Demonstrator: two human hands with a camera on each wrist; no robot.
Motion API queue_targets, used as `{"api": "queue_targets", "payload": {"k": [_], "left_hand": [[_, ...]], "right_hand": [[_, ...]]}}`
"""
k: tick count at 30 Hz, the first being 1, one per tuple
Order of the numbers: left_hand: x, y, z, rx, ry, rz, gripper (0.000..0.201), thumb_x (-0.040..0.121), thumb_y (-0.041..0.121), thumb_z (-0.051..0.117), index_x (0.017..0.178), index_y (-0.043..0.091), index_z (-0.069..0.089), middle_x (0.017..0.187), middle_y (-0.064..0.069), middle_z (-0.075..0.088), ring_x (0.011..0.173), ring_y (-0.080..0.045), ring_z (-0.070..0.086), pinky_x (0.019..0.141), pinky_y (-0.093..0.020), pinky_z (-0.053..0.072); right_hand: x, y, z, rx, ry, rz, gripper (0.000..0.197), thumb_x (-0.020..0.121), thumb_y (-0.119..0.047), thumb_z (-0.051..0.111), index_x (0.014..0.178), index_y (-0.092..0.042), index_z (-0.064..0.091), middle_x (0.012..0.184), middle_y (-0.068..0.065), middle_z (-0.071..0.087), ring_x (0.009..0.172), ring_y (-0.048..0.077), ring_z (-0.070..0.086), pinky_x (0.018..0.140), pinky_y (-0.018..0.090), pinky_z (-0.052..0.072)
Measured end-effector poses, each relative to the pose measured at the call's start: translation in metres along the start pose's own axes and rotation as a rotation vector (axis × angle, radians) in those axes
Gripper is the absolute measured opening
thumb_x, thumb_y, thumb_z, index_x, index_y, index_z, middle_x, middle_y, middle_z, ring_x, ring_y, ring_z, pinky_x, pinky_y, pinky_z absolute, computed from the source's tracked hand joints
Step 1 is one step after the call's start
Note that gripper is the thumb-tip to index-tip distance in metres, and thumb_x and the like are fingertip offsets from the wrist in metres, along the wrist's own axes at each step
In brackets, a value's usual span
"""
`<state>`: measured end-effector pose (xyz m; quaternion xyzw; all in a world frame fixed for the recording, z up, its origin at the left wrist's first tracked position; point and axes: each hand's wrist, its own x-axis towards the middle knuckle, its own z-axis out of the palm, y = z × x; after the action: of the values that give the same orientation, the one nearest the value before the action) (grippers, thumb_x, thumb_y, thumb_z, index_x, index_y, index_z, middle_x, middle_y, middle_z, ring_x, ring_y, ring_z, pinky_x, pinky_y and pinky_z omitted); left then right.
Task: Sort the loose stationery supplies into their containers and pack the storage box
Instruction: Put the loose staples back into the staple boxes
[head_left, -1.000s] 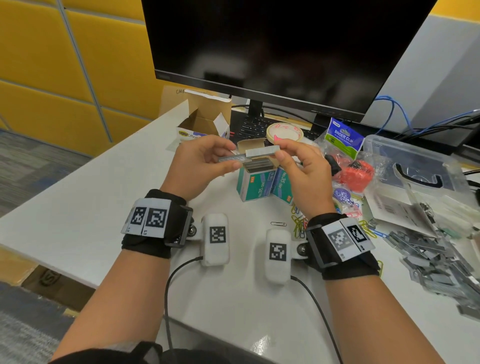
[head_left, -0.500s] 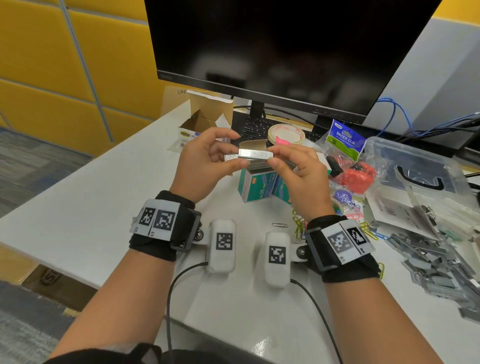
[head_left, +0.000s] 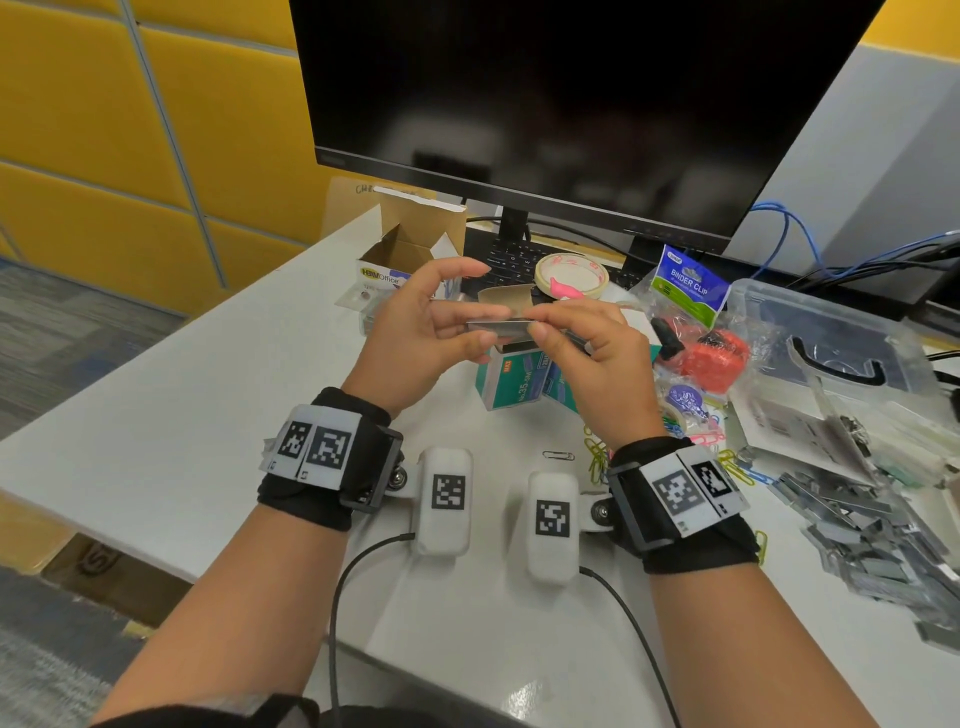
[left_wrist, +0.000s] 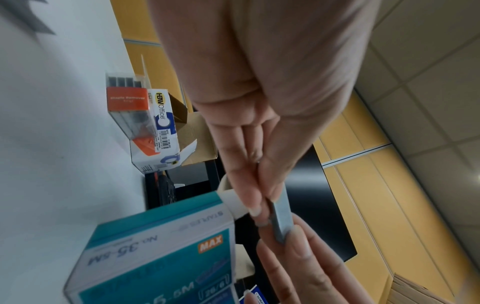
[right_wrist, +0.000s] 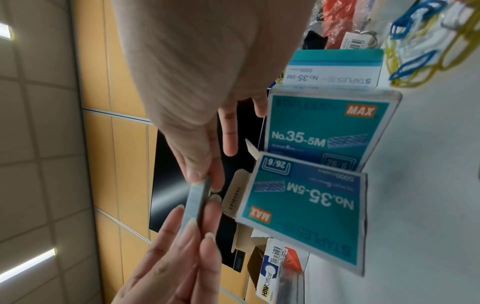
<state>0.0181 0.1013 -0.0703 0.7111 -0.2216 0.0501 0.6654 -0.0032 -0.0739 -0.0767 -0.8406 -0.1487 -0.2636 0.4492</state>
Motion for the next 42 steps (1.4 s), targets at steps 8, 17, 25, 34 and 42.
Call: {"api": "queue_targets", "payload": {"k": [8, 17, 25, 34, 42], "left_hand": [[-0.002, 0.001, 0.002, 0.000, 0.007, 0.003, 0.040, 0.082, -0.004, 0.065, 0.105, 0.025, 0.050, 0.105, 0.006, 0.063, 0.089, -0.010, 0.069, 0.069, -0.029, 0.059], [0.000, 0.000, -0.002, 0.060, 0.166, -0.026, 0.012, 0.083, 0.003, 0.067, 0.084, 0.015, 0.065, 0.082, -0.002, 0.069, 0.075, -0.018, 0.070, 0.071, -0.035, 0.060], [0.001, -0.002, -0.001, 0.056, 0.170, -0.014, 0.014, 0.083, 0.001, 0.065, 0.091, 0.013, 0.068, 0.080, 0.001, 0.068, 0.071, -0.012, 0.070, 0.070, -0.030, 0.060], [0.005, -0.009, -0.001, 0.309, 0.187, 0.014, 0.024, 0.084, 0.026, 0.068, 0.104, 0.035, 0.059, 0.114, 0.007, 0.053, 0.088, -0.005, 0.055, 0.069, -0.011, 0.044], [0.004, -0.009, 0.002, 0.318, -0.030, -0.135, 0.038, 0.085, 0.021, 0.066, 0.119, 0.031, 0.055, 0.128, -0.001, 0.051, 0.112, -0.016, 0.054, 0.091, -0.034, 0.052]], "right_hand": [[0.001, -0.001, -0.002, 0.070, -0.003, 0.041, 0.023, 0.089, -0.011, 0.061, 0.101, -0.031, 0.064, 0.090, -0.010, 0.062, 0.099, 0.008, 0.048, 0.081, 0.003, 0.035], [0.005, 0.011, -0.001, 0.110, 0.048, 0.149, 0.018, 0.088, -0.016, 0.062, 0.101, -0.025, 0.071, 0.101, 0.004, 0.068, 0.107, 0.023, 0.054, 0.088, 0.037, 0.049], [0.005, 0.013, -0.002, 0.082, 0.047, 0.152, 0.017, 0.087, -0.016, 0.063, 0.102, -0.019, 0.072, 0.104, 0.004, 0.067, 0.109, 0.018, 0.052, 0.086, 0.019, 0.045], [0.006, 0.013, -0.015, -0.079, 0.122, 0.104, 0.019, 0.089, -0.017, 0.062, 0.097, -0.033, 0.065, 0.095, -0.014, 0.059, 0.105, 0.009, 0.043, 0.089, 0.024, 0.036], [0.006, 0.018, -0.016, -0.232, -0.003, 0.008, 0.017, 0.089, -0.014, 0.060, 0.099, -0.020, 0.073, 0.093, -0.012, 0.063, 0.107, 0.013, 0.039, 0.087, 0.022, 0.028]]}}
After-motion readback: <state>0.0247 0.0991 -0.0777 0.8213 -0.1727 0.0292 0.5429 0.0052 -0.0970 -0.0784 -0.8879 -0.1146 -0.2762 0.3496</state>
